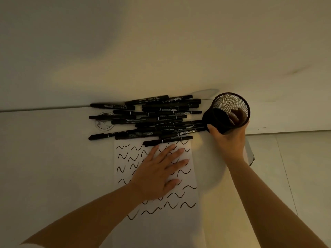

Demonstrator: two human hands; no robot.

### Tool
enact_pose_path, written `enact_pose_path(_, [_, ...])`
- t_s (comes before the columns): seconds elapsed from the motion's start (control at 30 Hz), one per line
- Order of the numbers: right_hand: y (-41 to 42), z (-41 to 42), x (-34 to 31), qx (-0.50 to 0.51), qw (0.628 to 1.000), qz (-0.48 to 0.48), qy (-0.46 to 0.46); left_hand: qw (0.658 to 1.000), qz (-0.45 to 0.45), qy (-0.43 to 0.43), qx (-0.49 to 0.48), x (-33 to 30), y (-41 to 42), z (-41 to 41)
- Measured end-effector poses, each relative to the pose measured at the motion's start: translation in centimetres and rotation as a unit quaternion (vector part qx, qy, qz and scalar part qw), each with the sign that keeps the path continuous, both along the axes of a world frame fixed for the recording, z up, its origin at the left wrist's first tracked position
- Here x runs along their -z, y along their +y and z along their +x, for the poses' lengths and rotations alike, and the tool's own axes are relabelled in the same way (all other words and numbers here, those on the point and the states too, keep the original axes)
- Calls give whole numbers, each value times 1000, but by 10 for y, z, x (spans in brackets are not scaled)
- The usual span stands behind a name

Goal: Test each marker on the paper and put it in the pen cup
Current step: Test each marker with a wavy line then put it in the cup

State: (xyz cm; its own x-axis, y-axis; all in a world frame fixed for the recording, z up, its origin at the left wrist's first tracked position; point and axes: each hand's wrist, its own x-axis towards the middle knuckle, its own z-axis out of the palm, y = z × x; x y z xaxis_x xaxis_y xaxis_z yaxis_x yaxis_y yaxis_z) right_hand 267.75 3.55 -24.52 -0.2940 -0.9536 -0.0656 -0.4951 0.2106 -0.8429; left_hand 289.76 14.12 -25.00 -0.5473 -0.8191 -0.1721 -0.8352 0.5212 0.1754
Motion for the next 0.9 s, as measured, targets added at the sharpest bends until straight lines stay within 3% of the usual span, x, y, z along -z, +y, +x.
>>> enact_pose_path(0.33, [13, 1, 8, 3, 997, -72, -21, 999, -49, 12, 2, 8, 7, 1])
enact_pose_path(0.57, [54, -11, 19, 5, 994, -97, 52, 998, -56, 37, -17, 12, 6, 5])
enact_pose_path(0.77, [135, -5, 15, -82, 976, -75, 186, 997, -33, 45, -51, 0, 50, 50])
enact_pose_path(0.9, [155, 8, 4, -102, 977, -82, 171, 986, -39, 107, -124, 3, 74, 93])
